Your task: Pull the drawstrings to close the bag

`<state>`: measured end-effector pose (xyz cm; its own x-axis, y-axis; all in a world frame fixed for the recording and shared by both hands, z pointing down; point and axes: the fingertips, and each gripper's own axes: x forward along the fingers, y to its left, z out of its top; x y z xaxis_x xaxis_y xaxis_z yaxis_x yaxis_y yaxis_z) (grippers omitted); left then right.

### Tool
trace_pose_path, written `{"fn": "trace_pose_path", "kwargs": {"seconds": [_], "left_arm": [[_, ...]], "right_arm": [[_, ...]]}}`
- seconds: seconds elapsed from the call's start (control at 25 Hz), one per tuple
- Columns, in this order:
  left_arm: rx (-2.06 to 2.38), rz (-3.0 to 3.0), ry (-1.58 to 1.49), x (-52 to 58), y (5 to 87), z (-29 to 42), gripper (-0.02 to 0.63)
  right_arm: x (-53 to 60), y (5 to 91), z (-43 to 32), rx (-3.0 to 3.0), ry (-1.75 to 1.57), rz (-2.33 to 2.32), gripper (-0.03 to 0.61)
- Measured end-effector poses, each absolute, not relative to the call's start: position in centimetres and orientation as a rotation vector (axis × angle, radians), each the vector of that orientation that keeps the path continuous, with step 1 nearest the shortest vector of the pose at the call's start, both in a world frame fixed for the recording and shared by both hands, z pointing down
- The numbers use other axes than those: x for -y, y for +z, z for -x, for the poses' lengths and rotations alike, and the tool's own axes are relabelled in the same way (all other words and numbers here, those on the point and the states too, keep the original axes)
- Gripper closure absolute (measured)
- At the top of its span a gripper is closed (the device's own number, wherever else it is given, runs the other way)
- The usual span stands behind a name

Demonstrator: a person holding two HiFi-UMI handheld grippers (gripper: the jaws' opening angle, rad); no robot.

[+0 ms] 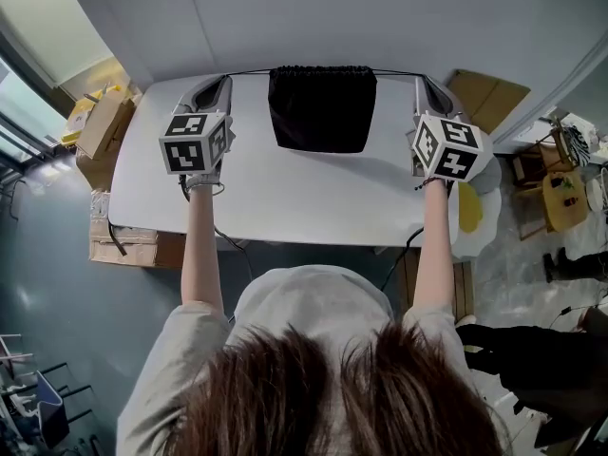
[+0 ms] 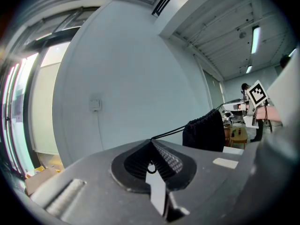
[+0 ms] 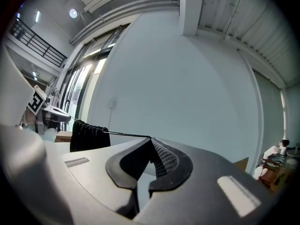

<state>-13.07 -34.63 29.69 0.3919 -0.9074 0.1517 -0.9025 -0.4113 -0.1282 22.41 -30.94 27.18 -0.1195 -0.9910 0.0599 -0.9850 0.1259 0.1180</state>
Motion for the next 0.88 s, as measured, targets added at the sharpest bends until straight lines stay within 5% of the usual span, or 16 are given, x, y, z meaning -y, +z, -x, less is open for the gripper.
{"fn": "trace_pose_path", "kwargs": {"seconds": [0.88], "left_arm": [[-1.747, 2.597, -0.251, 34.2, 29.6, 14.3, 0.614]], "right_arm": [[30.6, 27.5, -23.3, 2.252, -0.047, -2.056, 0.566]]}}
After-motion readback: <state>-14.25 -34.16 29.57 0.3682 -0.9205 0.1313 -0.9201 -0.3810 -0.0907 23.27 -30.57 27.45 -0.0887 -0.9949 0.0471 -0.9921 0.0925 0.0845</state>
